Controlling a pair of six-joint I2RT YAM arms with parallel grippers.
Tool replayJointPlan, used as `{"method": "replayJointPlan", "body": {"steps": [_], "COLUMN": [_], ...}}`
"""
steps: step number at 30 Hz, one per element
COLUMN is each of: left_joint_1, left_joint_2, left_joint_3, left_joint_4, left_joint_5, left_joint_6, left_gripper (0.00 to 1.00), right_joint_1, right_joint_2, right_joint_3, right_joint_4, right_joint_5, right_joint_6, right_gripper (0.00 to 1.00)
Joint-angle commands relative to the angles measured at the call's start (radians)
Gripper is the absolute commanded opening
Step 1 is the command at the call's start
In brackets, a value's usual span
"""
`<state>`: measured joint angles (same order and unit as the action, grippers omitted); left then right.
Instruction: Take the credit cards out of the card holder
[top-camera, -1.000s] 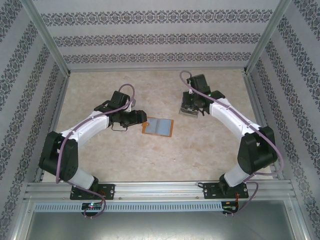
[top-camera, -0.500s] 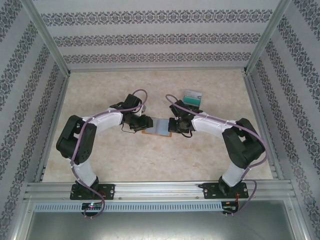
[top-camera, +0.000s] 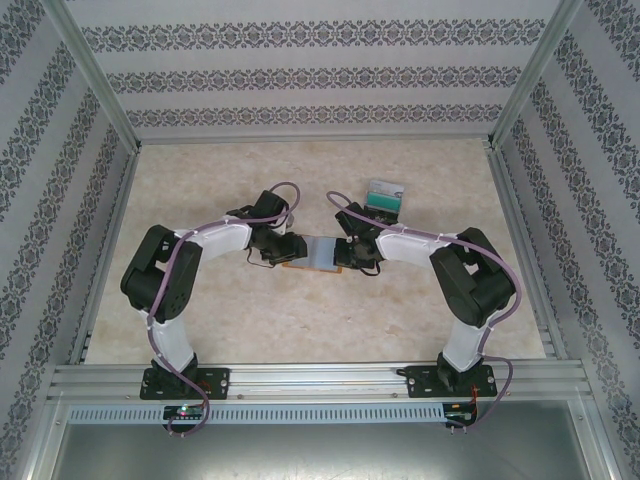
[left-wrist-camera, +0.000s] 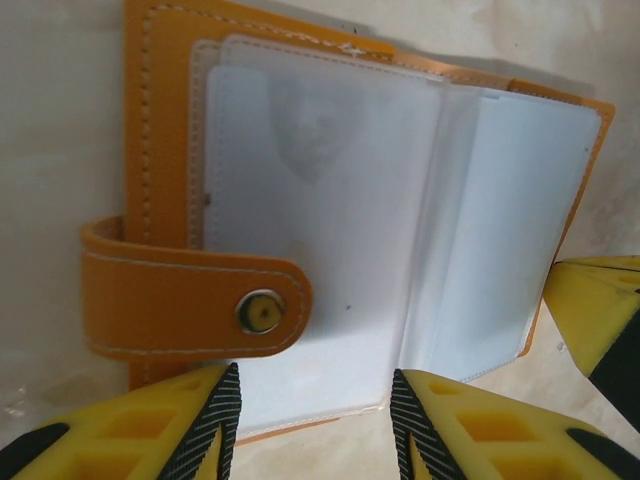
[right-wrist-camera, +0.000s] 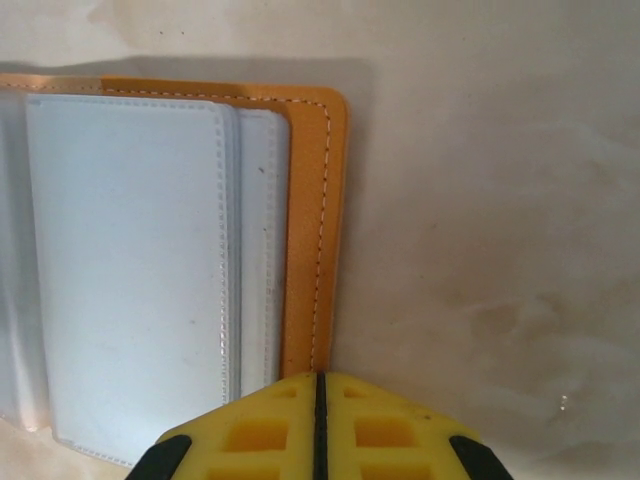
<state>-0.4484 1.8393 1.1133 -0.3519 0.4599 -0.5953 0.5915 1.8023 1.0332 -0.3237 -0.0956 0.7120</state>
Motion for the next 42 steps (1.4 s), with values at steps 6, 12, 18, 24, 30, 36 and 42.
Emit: {"method": "replayJointPlan", "body": {"steps": [6, 12, 18, 24, 30, 36, 42], "left_joint_1": [-0.021, -0.019, -0.017, -0.016, -0.017, -0.021, -0.023], "left_joint_2": [0.025, -0.045, -0.057, -0.009, 0.015, 0.054, 0.051], "left_joint_3": [0.034, 0.016, 0.014, 0.011, 0.011, 0.023, 0.014], "left_joint_4": [-0.043, -0.039, -0.046, -0.055, -0.041, -0.058, 0.006], "left_joint_5": [-0.031, -0.076, -0.122, -0.097, -0.06, -0.044, 0.05], "left_joint_6": [0.005, 0.003, -0.006, -0.008, -0.007, -0.004, -0.017], "left_gripper": [0.45, 0.45, 0.44, 0.44, 0.43, 0.43, 0.55], "right_joint_1": [0.002, 0.004, 0.005, 0.007, 0.007, 0.008, 0.008], "right_joint_2": [0.026, 0.023, 0.021, 0.017, 0.019, 0.025, 0.032], "right_joint_3": [0.016, 0.007, 0.005, 0.0, 0.002, 0.009, 0.017], "right_joint_4": [-0.002, -0.002, -0.005, -0.006, -0.006, -0.005, -0.006], "right_joint_5": [-0.012, -0.012, -0.012, -0.013, -0.018, -0.023, -0.027], "right_joint_6": [0.01, 0.014, 0.015, 0.015, 0.015, 0.014, 0.011], "right_gripper": [0.0, 0.0, 0.0, 0.0, 0.0, 0.0, 0.0]}}
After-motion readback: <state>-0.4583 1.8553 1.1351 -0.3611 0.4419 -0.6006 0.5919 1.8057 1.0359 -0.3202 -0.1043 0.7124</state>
